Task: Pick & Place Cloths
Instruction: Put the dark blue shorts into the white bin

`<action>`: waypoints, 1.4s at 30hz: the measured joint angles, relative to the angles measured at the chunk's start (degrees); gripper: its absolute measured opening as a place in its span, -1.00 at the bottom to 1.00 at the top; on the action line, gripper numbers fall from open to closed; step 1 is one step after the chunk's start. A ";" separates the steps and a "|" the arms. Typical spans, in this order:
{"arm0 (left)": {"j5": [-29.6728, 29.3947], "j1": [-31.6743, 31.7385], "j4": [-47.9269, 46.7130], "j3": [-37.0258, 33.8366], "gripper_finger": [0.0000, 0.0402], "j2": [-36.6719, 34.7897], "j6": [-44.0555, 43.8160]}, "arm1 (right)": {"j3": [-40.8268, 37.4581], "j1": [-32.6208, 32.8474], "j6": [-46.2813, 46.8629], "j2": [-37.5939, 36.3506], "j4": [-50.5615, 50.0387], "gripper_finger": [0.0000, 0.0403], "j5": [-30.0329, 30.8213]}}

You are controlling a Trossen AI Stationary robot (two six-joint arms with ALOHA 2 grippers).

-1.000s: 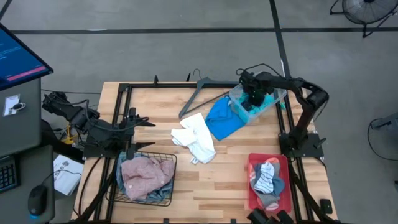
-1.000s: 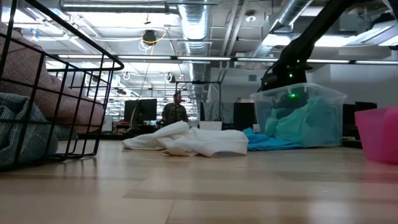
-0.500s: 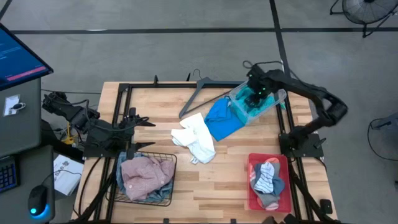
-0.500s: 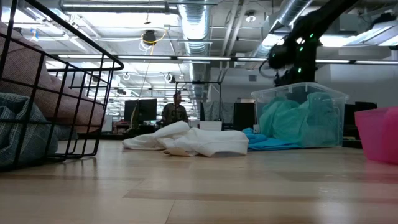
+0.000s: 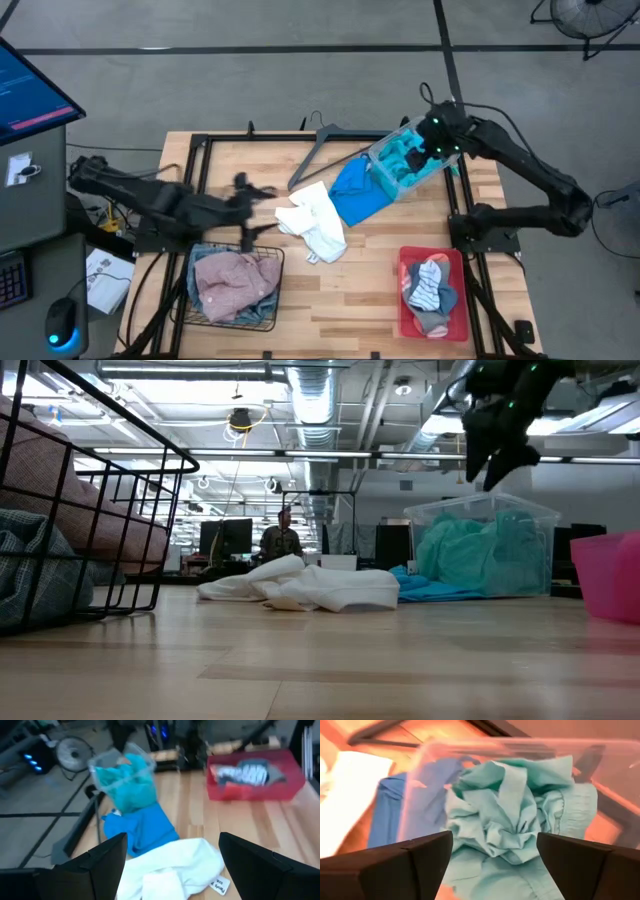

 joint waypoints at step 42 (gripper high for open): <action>20.00 33.81 35.34 10.05 0.48 58.42 1.31 | 0.08 11.27 5.91 -7.89 0.01 0.42 0.42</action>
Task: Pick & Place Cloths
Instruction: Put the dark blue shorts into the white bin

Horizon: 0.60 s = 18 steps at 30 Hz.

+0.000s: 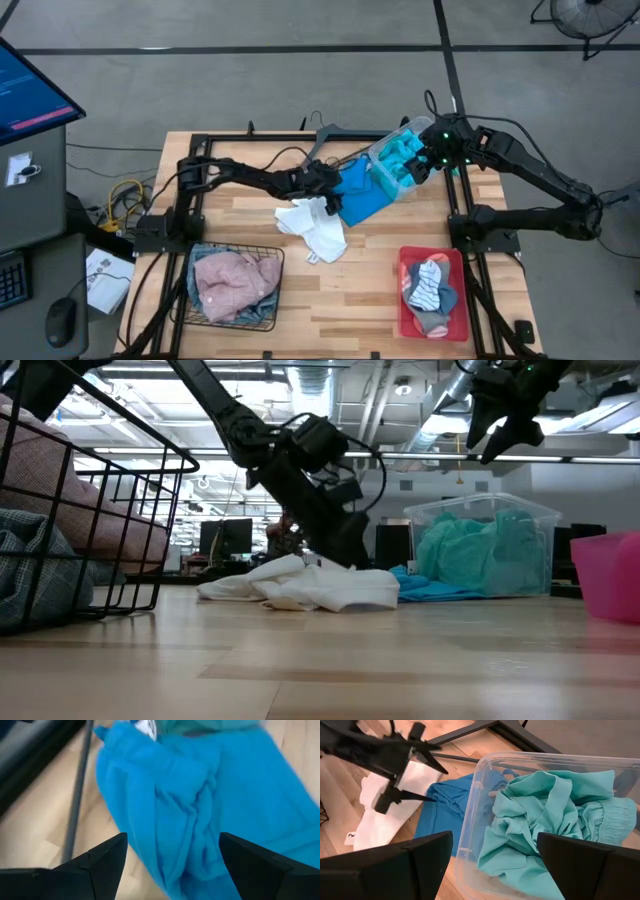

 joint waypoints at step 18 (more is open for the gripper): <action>4.38 -0.08 -3.95 0.07 -0.92 3.29 -3.39 | 0.00 3.47 0.00 0.00 0.00 0.42 -0.04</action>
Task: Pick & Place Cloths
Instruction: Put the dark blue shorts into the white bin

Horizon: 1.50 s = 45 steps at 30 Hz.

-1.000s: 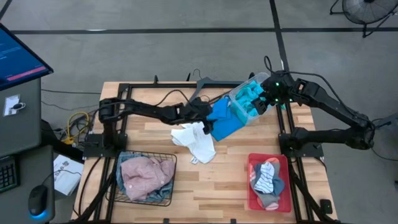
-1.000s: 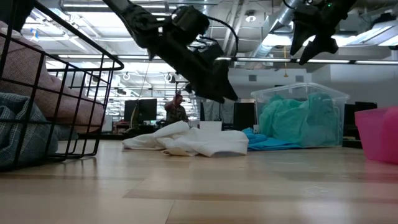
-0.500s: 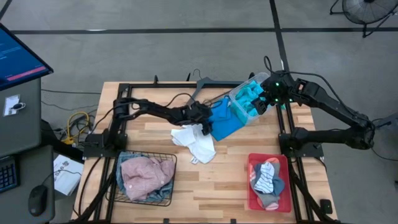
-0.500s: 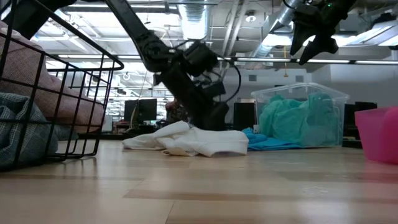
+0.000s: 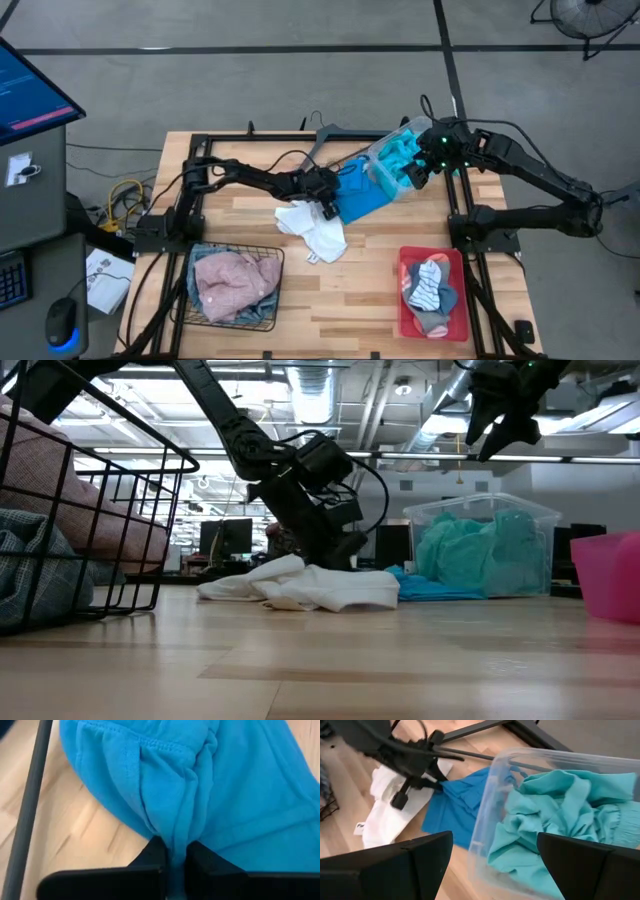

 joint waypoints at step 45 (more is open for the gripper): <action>8.23 -8.34 -9.46 -0.16 -1.00 -35.39 10.97 | 0.32 25.08 -30.32 27.31 44.11 -0.15 4.44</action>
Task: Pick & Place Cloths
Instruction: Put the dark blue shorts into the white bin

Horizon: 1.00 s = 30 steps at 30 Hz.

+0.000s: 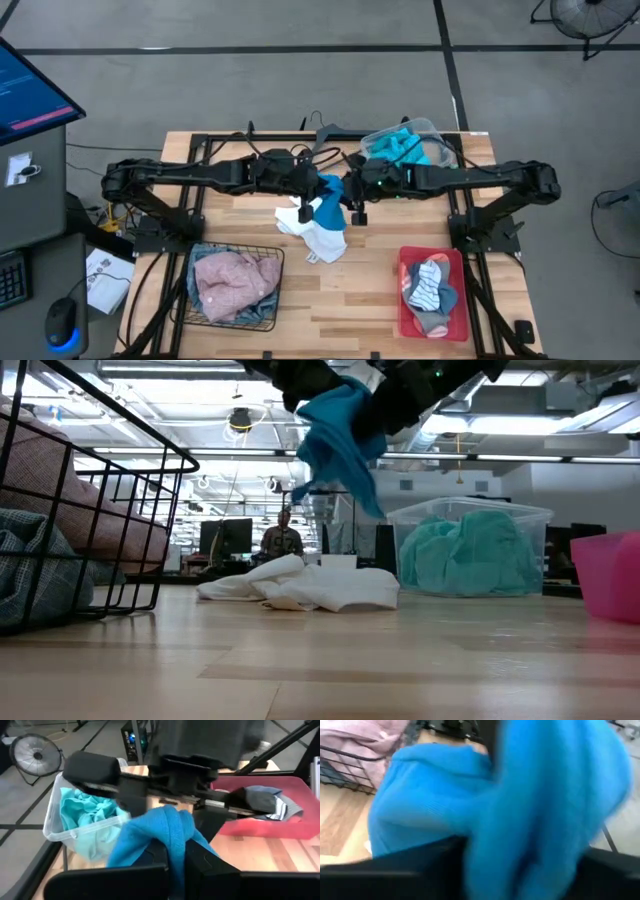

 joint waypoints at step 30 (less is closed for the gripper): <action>-3.44 0.02 -6.43 0.07 -0.08 -3.06 -0.50 | 0.58 -22.64 30.82 -16.57 -40.88 -0.85 34.42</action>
